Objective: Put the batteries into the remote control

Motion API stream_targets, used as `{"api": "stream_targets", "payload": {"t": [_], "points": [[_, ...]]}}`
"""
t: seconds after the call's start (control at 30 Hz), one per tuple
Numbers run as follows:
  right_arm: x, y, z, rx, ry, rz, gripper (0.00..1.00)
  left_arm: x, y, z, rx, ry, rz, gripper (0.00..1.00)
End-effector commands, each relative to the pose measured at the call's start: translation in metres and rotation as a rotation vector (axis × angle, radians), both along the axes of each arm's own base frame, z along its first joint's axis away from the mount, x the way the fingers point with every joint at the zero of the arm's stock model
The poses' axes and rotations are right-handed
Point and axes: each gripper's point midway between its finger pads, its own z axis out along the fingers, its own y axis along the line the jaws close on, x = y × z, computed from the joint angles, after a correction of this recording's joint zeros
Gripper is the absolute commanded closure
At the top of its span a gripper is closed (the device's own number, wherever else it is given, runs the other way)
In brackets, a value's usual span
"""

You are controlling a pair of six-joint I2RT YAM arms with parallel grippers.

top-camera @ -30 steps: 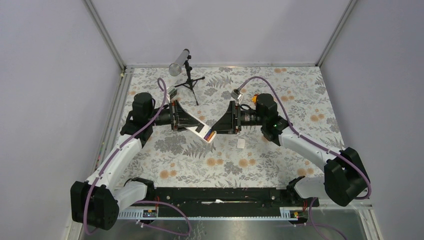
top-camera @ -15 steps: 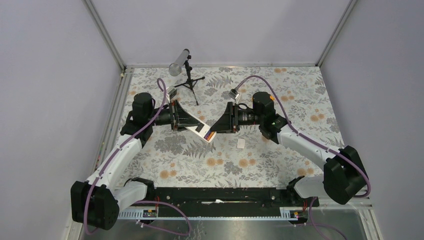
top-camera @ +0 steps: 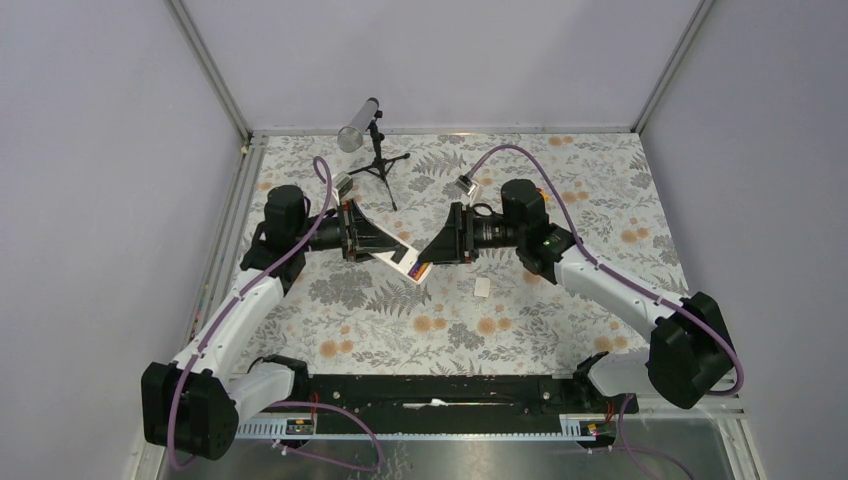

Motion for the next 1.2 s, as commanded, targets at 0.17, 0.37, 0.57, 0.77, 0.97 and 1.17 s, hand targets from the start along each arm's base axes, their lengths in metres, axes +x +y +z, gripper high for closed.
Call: {"api": "stream_targets", "payload": {"t": [0.17, 0.37, 0.57, 0.77, 0.97, 1.17], "points": [[0.011, -0.007, 0.035, 0.083, -0.012, -0.107, 0.11, 0.003, 0.009, -0.004, 0.029, -0.062, 0.015, 1.0], [0.035, -0.043, -0.023, -0.192, -0.03, -0.285, 0.14, 0.014, 0.024, -0.033, 0.113, -0.04, 0.088, 1.0], [0.043, -0.115, -0.134, -0.777, -0.184, -0.261, 0.24, 0.023, 0.038, -0.071, 0.236, -0.031, 0.173, 1.0], [0.045, -0.113, -0.154, -0.923, -0.502, 0.072, 0.21, 0.029, 0.044, -0.08, 0.27, -0.043, 0.211, 1.0], [0.056, -0.117, -0.166, -0.962, -0.716, 0.3, 0.17, 0.035, 0.055, -0.089, 0.292, -0.017, 0.227, 1.0], [0.061, -0.136, -0.195, -1.092, -0.712, 0.486, 0.17, 0.043, 0.065, -0.089, 0.295, -0.009, 0.25, 1.0]]}}
